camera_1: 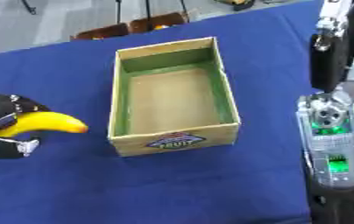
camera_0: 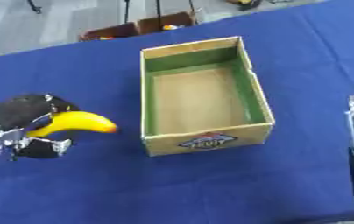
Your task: Pick up objects on the table and place them in the box.
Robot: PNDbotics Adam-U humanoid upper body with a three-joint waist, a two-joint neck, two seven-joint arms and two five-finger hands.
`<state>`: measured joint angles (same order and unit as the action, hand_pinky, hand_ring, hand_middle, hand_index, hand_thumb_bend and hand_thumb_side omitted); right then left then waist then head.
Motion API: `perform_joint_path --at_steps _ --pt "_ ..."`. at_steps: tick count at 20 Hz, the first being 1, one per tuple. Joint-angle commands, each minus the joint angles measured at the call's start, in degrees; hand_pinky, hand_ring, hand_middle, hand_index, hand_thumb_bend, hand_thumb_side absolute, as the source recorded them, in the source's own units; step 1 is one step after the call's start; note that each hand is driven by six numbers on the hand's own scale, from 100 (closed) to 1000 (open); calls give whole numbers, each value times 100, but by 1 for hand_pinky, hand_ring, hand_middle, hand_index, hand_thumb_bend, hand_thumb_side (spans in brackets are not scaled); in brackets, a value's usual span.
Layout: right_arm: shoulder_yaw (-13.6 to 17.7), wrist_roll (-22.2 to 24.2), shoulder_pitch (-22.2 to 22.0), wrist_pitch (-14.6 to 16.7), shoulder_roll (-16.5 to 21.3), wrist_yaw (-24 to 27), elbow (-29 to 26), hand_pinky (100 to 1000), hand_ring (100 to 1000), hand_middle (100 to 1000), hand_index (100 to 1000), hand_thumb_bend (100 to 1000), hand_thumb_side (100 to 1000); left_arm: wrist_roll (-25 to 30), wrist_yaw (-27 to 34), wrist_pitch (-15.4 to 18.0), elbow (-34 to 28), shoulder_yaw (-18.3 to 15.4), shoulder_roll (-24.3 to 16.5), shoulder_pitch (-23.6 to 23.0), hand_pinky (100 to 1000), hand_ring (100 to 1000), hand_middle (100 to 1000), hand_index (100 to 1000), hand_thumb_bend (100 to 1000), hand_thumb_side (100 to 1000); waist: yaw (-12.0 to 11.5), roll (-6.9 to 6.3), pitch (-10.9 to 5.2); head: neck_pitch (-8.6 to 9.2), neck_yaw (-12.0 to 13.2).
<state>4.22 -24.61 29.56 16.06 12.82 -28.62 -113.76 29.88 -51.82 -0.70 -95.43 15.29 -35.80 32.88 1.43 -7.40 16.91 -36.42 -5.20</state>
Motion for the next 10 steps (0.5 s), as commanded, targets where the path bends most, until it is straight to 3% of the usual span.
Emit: perform_joint_path --at_steps 1,10 --pt "20 -21 60 3 84 19 -83 770 850 603 884 100 895 -8 86 -96 -241 -239 -303 118 266 455 570 694 100 348 -18 13 -140 2 -26" --pt "7 -38 52 6 92 23 -83 770 850 602 884 100 895 -50 424 -358 -526 -587 -331 387 205 427 556 686 100 332 -9 -7 -147 46 -26"
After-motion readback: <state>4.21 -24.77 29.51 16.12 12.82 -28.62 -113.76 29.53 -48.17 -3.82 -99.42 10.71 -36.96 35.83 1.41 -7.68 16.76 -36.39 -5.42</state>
